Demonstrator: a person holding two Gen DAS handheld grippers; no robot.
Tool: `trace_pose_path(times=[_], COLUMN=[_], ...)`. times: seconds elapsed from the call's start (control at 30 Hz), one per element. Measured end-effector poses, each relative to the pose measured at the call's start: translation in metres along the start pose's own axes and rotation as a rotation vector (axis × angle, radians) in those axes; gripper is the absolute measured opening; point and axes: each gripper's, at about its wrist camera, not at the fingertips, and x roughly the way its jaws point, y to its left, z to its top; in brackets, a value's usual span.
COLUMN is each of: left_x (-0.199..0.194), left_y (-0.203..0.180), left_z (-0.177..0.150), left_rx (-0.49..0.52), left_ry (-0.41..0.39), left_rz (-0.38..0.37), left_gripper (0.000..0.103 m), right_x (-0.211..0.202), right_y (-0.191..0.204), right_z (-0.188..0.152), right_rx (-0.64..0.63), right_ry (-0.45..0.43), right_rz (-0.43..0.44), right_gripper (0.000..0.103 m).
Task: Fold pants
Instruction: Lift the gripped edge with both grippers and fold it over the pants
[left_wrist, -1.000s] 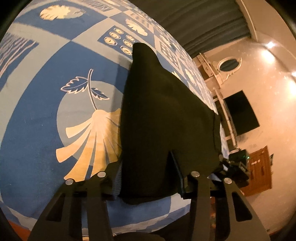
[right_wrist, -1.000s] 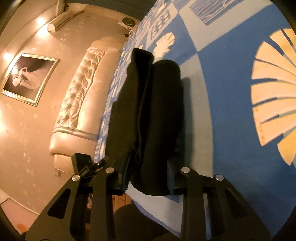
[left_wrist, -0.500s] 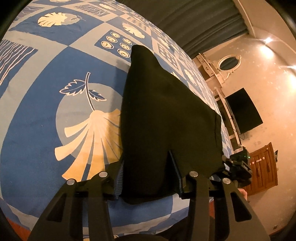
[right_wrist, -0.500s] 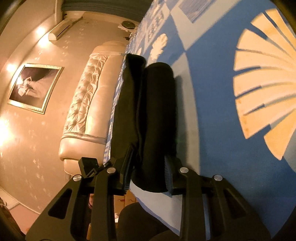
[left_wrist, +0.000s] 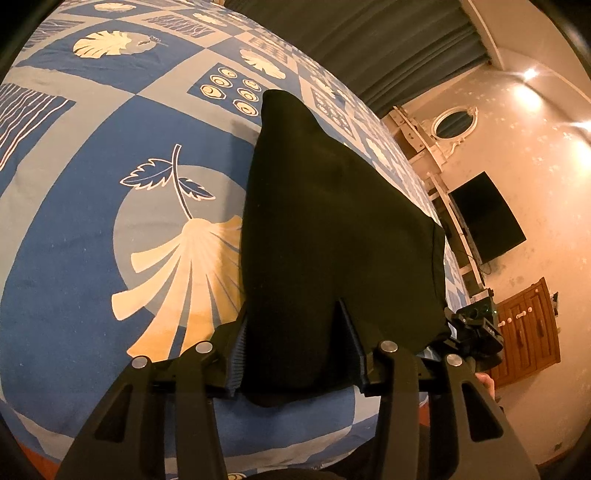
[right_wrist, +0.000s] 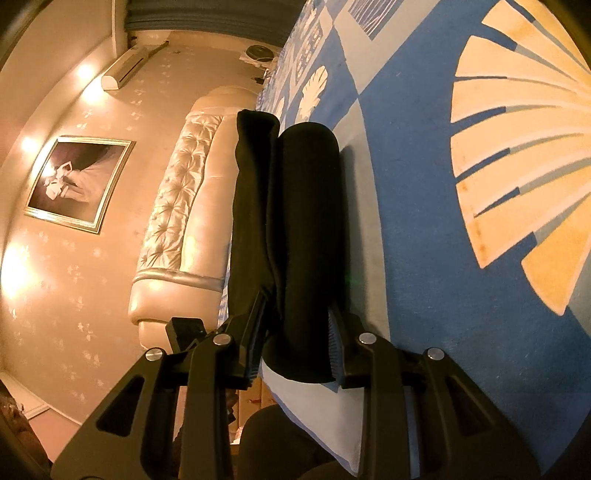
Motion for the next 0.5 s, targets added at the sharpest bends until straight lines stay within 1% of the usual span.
trace_pose_path(times=[0.33,0.47,0.5], left_x=[-0.001,-0.001,-0.002], left_y=[0.000,0.001,0.001], left_z=[-0.001,0.000,0.000], left_rx=[-0.004,-0.014,-0.020], left_ry=[0.003,0.005,0.004], left_rz=[0.002,0.018,0.023], left_gripper=[0.046,0.052,0.054], right_x=[-0.006,-0.019,-0.023], right_y=[-0.003,-0.009,-0.011], right_z=[0.002,0.000,0.000], right_rx=[0.012,0.036,0.045], right_ry=[-0.010,-0.035,-0.044], right_rz=[0.008,0.005,0.000], right_gripper=[0.029,0.026,0.022])
